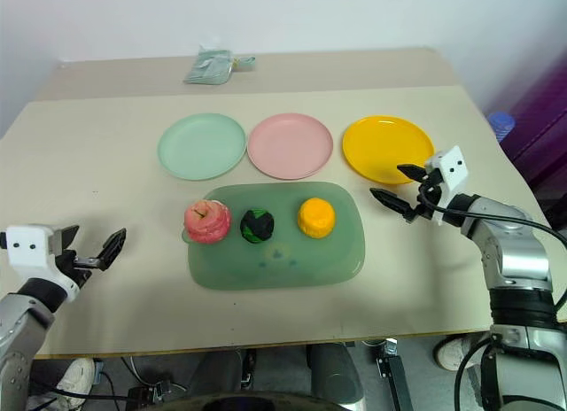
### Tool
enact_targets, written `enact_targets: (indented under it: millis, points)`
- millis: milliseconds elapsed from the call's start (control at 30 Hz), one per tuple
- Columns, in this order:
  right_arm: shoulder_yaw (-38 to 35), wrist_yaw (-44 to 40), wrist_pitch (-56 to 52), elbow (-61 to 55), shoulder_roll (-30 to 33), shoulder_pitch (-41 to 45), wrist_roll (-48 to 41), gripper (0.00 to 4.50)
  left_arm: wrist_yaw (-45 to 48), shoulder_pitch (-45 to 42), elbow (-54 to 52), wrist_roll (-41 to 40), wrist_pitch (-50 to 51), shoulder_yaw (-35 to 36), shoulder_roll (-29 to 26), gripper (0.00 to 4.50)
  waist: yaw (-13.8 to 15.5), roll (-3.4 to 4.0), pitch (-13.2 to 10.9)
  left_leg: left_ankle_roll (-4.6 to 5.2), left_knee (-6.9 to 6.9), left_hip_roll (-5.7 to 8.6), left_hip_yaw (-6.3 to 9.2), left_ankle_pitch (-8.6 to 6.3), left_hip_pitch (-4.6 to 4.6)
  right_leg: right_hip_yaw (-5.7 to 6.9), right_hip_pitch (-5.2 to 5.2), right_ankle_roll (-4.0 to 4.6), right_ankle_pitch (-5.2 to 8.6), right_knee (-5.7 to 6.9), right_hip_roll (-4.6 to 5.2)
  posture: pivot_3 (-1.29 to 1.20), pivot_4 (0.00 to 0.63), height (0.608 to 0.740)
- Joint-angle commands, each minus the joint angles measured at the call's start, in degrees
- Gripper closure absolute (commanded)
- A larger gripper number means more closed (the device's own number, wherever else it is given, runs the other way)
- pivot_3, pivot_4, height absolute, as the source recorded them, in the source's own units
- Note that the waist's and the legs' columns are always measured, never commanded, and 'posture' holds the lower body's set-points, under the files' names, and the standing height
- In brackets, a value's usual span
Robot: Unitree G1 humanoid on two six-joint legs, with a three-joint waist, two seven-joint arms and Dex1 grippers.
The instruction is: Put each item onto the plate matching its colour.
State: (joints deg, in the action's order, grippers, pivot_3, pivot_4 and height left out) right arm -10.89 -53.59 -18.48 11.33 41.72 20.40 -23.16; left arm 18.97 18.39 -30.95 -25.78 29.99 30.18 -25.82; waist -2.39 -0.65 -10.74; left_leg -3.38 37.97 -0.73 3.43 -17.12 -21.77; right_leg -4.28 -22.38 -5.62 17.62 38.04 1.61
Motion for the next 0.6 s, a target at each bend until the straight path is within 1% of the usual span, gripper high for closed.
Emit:
enact_targets:
  millis: [33,167,300,433,600]
  points:
    - [-0.4,-0.34,1.0,0.01,-0.03,1.59,0.13,0.01,-1.07,0.21,-2.82,-0.48,0.2,1.36,0.15,0.0,0.02,0.0,0.0,0.0,0.0,0.0,0.0,0.0,0.0,0.0,0.0,0.0,0.0,0.0,0.0,0.0,0.15,0.74]
    - [-0.22,0.37,2.12,0.74,-0.87,1.96,0.87,0.01,-2.26,-0.08,-3.29,-0.97,0.38,1.94,1.13,0.0,0.01,0.0,0.0,0.0,0.0,0.0,0.0,0.0,-0.01,0.0,0.0,0.0,0.0,-0.01,-0.01,0.0,0.15,0.74]
    - [-0.77,2.48,3.56,0.74,-1.84,1.95,1.91,0.01,-2.53,-0.98,-2.01,-0.41,-0.09,1.43,0.97,0.0,0.0,0.0,0.0,0.0,0.0,0.0,0.0,0.0,0.0,0.0,-0.01,0.0,0.0,0.01,-0.01,0.0,0.15,0.74]
    - [-0.91,5.34,3.78,-0.54,-2.92,1.52,2.49,0.01,-3.33,-3.47,-0.02,-0.31,-1.17,1.43,1.41,0.0,0.02,0.0,0.0,0.0,0.0,0.01,0.0,0.0,0.02,0.0,0.02,0.0,0.0,0.01,-0.03,0.0,0.15,0.74]
    - [-1.7,8.66,3.59,-4.19,-4.04,0.5,2.29,0.01,-4.47,-8.85,4.06,-0.39,-2.12,0.78,1.76,0.0,0.01,0.0,0.0,0.0,0.0,0.01,0.0,0.0,0.01,0.0,0.0,-0.01,0.0,0.02,-0.03,0.0,0.15,0.74]
